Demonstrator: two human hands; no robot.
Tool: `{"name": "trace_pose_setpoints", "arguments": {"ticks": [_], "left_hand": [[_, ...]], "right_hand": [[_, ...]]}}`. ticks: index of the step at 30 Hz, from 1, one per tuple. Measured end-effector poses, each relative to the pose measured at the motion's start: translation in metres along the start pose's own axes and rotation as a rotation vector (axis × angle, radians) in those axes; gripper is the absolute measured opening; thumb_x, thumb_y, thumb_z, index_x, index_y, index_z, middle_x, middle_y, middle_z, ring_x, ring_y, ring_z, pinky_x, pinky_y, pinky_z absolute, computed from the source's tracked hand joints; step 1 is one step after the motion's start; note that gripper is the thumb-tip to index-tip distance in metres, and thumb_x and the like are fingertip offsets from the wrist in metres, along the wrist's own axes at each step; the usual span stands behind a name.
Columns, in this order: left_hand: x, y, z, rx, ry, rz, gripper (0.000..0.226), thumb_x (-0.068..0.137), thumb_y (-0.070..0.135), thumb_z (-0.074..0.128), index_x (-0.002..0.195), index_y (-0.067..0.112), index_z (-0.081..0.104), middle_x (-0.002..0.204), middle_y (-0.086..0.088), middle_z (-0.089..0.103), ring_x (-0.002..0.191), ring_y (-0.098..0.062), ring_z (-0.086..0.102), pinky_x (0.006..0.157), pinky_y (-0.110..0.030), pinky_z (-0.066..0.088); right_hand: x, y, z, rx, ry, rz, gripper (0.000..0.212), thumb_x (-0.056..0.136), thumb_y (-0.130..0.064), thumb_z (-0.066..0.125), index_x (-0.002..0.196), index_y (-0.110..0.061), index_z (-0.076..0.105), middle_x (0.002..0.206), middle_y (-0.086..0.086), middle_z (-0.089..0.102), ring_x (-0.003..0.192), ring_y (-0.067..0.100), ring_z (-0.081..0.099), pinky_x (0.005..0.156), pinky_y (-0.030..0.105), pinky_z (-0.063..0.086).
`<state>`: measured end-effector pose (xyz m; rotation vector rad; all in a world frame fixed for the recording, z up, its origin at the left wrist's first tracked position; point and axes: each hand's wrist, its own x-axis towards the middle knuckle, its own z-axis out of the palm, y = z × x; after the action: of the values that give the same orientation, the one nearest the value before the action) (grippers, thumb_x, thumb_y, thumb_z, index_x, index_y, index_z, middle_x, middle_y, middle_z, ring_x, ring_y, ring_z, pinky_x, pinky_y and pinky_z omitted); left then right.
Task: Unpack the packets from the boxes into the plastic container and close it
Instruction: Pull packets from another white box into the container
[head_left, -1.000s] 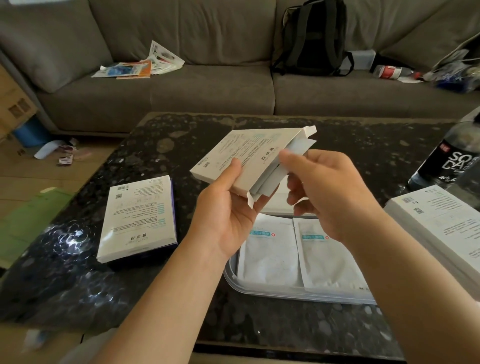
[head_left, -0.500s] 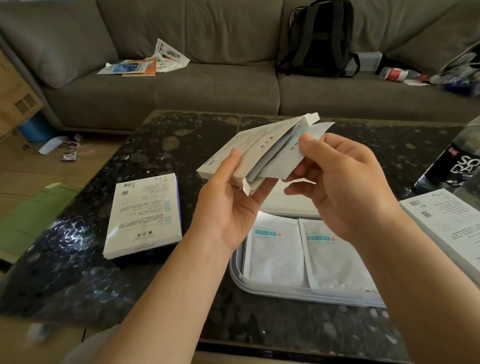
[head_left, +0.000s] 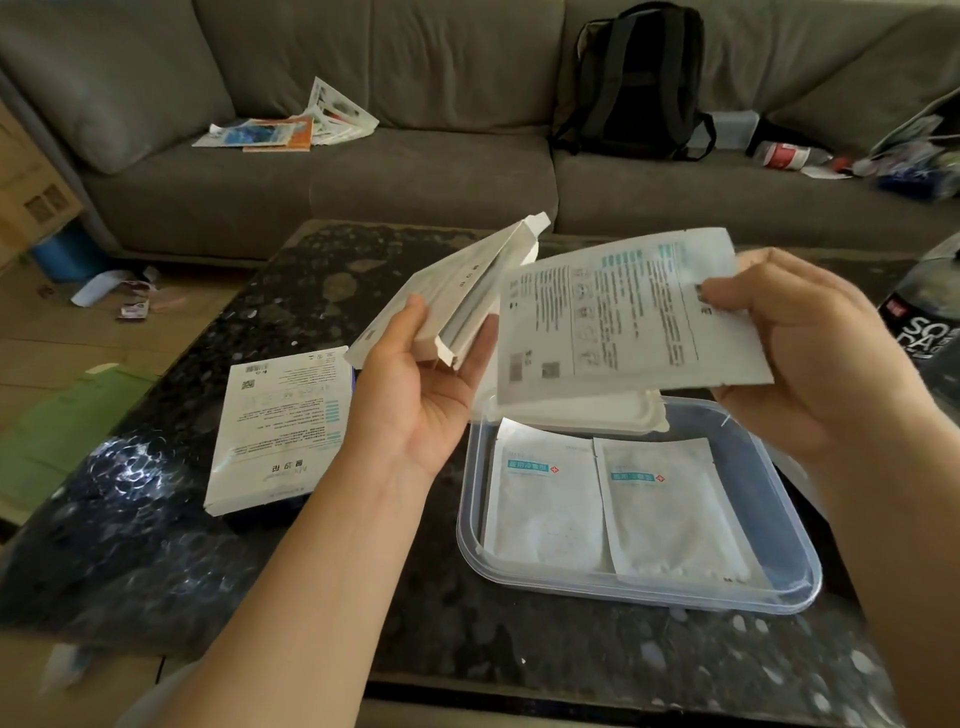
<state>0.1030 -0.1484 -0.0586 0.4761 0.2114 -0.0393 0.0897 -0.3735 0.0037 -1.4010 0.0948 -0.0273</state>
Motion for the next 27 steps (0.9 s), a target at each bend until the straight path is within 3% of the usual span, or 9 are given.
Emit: {"name": "trace_pose_setpoints", "arguments": {"ticks": [4,7,10,14,17,21,24,27], "left_hand": [[-0.003,0.001,-0.001,-0.029,0.006,0.013,0.044,0.101,0.023,0.065,0.142,0.011,0.052,0.130,-0.025,0.069,0.112,-0.038,0.074,0.075,-0.041,0.067],[-0.004,-0.001,0.000,-0.019,0.011,0.023,0.044,0.101,0.023,0.066,0.141,0.013,0.053,0.131,-0.024,0.068,0.110,-0.037,0.074,0.072,-0.042,0.067],[-0.004,-0.003,0.000,0.013,0.005,0.029,0.044,0.101,0.022,0.066,0.143,0.013,0.053,0.132,-0.023,0.067,0.110,-0.037,0.074,0.071,-0.041,0.066],[-0.005,-0.007,0.000,0.054,0.013,0.026,0.042,0.101,0.022,0.066,0.141,0.015,0.055,0.131,-0.022,0.068,0.110,-0.036,0.074,0.073,-0.042,0.066],[-0.004,-0.008,0.000,0.070,0.025,0.041,0.043,0.101,0.021,0.066,0.141,0.013,0.055,0.130,-0.021,0.069,0.111,-0.036,0.074,0.075,-0.042,0.066],[-0.004,-0.006,0.000,0.081,0.035,0.047,0.041,0.101,0.022,0.066,0.140,0.013,0.056,0.131,-0.021,0.068,0.112,-0.036,0.074,0.078,-0.043,0.066],[-0.004,-0.006,-0.002,0.095,0.030,0.043,0.039,0.101,0.023,0.066,0.137,0.014,0.057,0.131,-0.021,0.068,0.112,-0.035,0.074,0.080,-0.042,0.066],[-0.003,-0.005,-0.004,0.105,0.021,0.040,0.041,0.101,0.024,0.066,0.140,0.015,0.056,0.134,-0.021,0.068,0.115,-0.034,0.073,0.081,-0.042,0.066]], "right_hand": [[0.000,0.006,-0.018,-0.208,0.063,0.036,0.024,0.095,-0.008,0.059,0.075,-0.021,0.059,0.104,0.008,0.074,0.103,0.034,0.071,0.071,0.040,0.057],[-0.003,0.008,-0.023,-0.304,0.126,-0.010,0.018,0.095,-0.004,0.061,0.085,-0.020,0.063,0.099,0.006,0.076,0.098,0.031,0.072,0.082,0.052,0.059],[-0.007,0.007,-0.027,-0.457,0.128,-0.061,0.019,0.094,-0.003,0.064,0.094,-0.022,0.067,0.096,0.003,0.077,0.093,0.027,0.074,0.083,0.055,0.060],[-0.012,0.005,-0.027,-0.715,0.123,-0.136,0.029,0.094,-0.006,0.065,0.106,-0.033,0.065,0.085,0.000,0.076,0.082,0.018,0.075,0.064,0.037,0.063],[-0.015,0.000,-0.019,-0.871,0.123,-0.140,0.028,0.096,-0.006,0.056,0.081,-0.023,0.073,0.095,-0.001,0.071,0.090,0.024,0.069,0.059,0.026,0.054],[-0.018,-0.012,-0.016,-0.789,-0.030,-0.021,0.050,0.096,0.002,0.048,0.074,-0.029,0.080,0.106,-0.007,0.068,0.096,0.024,0.065,0.068,0.036,0.061],[-0.020,-0.014,-0.016,-0.889,-0.167,-0.184,0.047,0.094,0.006,0.057,0.087,-0.035,0.079,0.111,-0.011,0.072,0.102,0.014,0.069,0.069,0.025,0.063],[-0.016,-0.009,-0.017,-0.882,-0.173,-0.388,0.026,0.088,-0.010,0.071,0.084,-0.036,0.075,0.095,-0.019,0.072,0.085,-0.001,0.072,0.068,0.009,0.055]]}}
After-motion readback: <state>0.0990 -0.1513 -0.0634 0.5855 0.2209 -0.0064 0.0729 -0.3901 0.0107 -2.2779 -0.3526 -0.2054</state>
